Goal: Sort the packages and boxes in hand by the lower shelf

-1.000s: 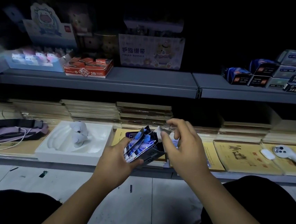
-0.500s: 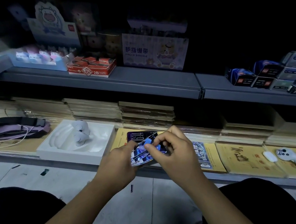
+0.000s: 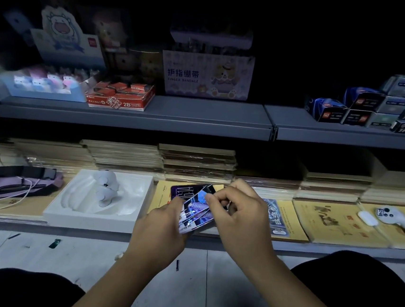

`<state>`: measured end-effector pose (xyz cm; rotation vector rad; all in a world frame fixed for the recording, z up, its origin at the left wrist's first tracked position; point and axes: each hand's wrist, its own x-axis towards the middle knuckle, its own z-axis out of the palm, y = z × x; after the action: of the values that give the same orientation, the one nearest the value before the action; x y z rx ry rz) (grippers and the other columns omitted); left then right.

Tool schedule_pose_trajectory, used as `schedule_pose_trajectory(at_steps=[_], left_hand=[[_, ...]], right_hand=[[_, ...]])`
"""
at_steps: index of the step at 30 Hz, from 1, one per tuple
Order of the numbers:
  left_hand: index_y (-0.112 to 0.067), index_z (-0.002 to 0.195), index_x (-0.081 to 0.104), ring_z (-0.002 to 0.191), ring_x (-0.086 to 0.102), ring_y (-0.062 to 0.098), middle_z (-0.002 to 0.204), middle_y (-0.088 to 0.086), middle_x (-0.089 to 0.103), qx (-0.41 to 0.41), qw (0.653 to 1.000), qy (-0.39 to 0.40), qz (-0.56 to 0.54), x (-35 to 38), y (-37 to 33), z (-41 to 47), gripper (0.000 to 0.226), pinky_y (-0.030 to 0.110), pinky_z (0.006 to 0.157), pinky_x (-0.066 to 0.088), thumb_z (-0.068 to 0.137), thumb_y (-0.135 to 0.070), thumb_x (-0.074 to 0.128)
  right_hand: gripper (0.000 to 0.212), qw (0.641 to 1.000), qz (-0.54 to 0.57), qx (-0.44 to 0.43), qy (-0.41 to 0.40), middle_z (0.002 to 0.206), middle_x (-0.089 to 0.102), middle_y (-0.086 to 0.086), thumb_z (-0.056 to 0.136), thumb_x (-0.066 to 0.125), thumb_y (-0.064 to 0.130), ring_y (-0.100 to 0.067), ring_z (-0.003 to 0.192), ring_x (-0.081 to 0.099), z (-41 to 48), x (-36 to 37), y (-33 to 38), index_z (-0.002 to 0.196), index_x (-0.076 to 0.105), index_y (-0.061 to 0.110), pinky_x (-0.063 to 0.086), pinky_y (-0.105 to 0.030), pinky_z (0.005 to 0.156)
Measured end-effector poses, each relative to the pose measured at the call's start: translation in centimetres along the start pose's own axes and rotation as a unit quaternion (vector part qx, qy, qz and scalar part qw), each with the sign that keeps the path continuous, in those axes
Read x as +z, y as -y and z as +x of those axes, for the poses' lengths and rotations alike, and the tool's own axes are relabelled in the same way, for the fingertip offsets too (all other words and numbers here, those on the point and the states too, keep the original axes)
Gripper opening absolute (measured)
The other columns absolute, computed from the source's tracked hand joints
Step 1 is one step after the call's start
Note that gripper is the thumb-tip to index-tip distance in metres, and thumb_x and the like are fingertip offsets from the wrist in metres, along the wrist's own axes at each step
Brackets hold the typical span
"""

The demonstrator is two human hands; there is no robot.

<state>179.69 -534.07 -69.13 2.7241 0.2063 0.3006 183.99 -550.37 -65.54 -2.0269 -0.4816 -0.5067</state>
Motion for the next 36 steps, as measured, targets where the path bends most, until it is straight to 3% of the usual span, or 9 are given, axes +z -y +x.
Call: schedule_pose_trajectory(at_steps=[4,9,13,17,22,25,27,30,36], left_hand=[[-0.035,0.106,0.038,0.084,0.063,0.019,0.094,-0.009,0.068,0.004,1.0,-0.01,0.0,-0.2,-0.4,0.2,0.036,0.032,0.065,0.052,0.086,-0.05,0.065],[-0.036,0.113,0.04,0.085,0.059,0.016,0.108,-0.011,0.07,-0.012,1.0,0.004,0.007,-0.6,0.0,0.0,0.042,0.029,0.063,0.045,0.087,-0.055,0.066],[-0.037,0.116,0.039,0.093,0.063,0.014,0.114,-0.012,0.069,-0.019,1.0,0.013,0.002,-0.7,0.3,-0.2,0.047,0.029,0.069,0.053,0.086,-0.058,0.068],[-0.036,0.119,0.04,0.092,0.065,0.013,0.114,-0.012,0.07,-0.019,1.0,0.011,0.007,-1.0,0.2,-0.2,0.047,0.029,0.071,0.057,0.086,-0.054,0.069],[-0.035,0.119,0.042,0.089,0.063,0.016,0.113,-0.011,0.07,-0.012,1.0,0.006,0.004,-1.3,-0.5,0.0,0.04,0.028,0.065,0.046,0.09,-0.048,0.065],[-0.035,0.12,0.042,0.081,0.055,0.014,0.107,-0.012,0.069,-0.028,0.999,0.009,-0.029,-1.2,-0.5,0.0,0.043,0.029,0.067,0.049,0.089,-0.05,0.067],[-0.037,0.114,0.044,0.077,0.059,0.015,0.095,-0.012,0.067,-0.062,0.996,0.015,-0.066,-1.2,0.1,0.1,0.042,0.032,0.069,0.055,0.085,-0.053,0.07],[-0.036,0.107,0.048,0.08,0.066,0.015,0.092,-0.011,0.068,-0.117,0.981,0.01,-0.153,-1.0,1.1,0.5,0.043,0.035,0.07,0.06,0.08,-0.044,0.079],[-0.028,0.116,0.063,0.084,0.072,0.007,0.097,-0.01,0.076,-0.168,0.929,-0.007,-0.331,-0.8,1.6,0.6,0.053,0.027,0.072,0.059,0.072,-0.03,0.091]], right_hand=[[0.019,0.999,-0.001,-0.032,-0.031,0.08,0.054,0.007,0.09,0.076,0.012,-0.009,0.072,0.06,-0.1,0.0,0.2,0.073,0.067,0.012,0.042,-0.02,0.057],[0.022,0.997,0.024,0.001,-0.08,0.079,0.054,0.006,0.09,0.075,0.011,-0.007,0.064,0.051,1.1,-1.4,0.1,0.072,0.064,0.014,0.034,-0.016,0.058],[0.02,0.99,0.121,0.067,-0.013,0.068,0.054,0.006,0.093,0.072,0.021,-0.01,0.052,0.04,1.1,-1.8,-0.2,0.075,0.065,0.016,0.033,-0.026,0.051],[0.04,0.986,0.108,0.104,0.068,0.068,0.053,0.0,0.087,0.073,0.043,-0.011,0.059,0.047,0.4,-0.5,-0.1,0.066,0.061,0.012,0.036,-0.024,0.056],[0.042,0.985,0.138,0.107,0.02,0.068,0.044,0.006,0.089,0.077,0.016,-0.008,0.058,0.043,0.7,-0.4,0.5,0.056,0.051,0.018,0.034,-0.019,0.057],[0.026,0.977,0.185,0.103,-0.024,0.067,0.052,-0.011,0.094,0.07,0.009,-0.015,0.056,0.049,1.2,-1.4,1.3,0.07,0.062,0.01,0.041,-0.023,0.054],[0.013,0.952,0.262,0.14,-0.071,0.06,0.059,-0.021,0.099,0.063,0.006,-0.018,0.049,0.057,1.9,-2.6,1.6,0.086,0.065,0.005,0.049,-0.025,0.049],[0.011,0.929,0.309,0.163,-0.125,0.064,0.072,-0.01,0.101,0.06,0.005,-0.026,0.056,0.072,2.9,-4.5,1.4,0.092,0.065,0.007,0.062,-0.034,0.056],[0.013,0.93,0.288,0.17,-0.154,0.069,0.075,-0.008,0.101,0.06,0.007,-0.03,0.064,0.076,3.1,-5.3,0.6,0.091,0.065,0.01,0.064,-0.038,0.063]])
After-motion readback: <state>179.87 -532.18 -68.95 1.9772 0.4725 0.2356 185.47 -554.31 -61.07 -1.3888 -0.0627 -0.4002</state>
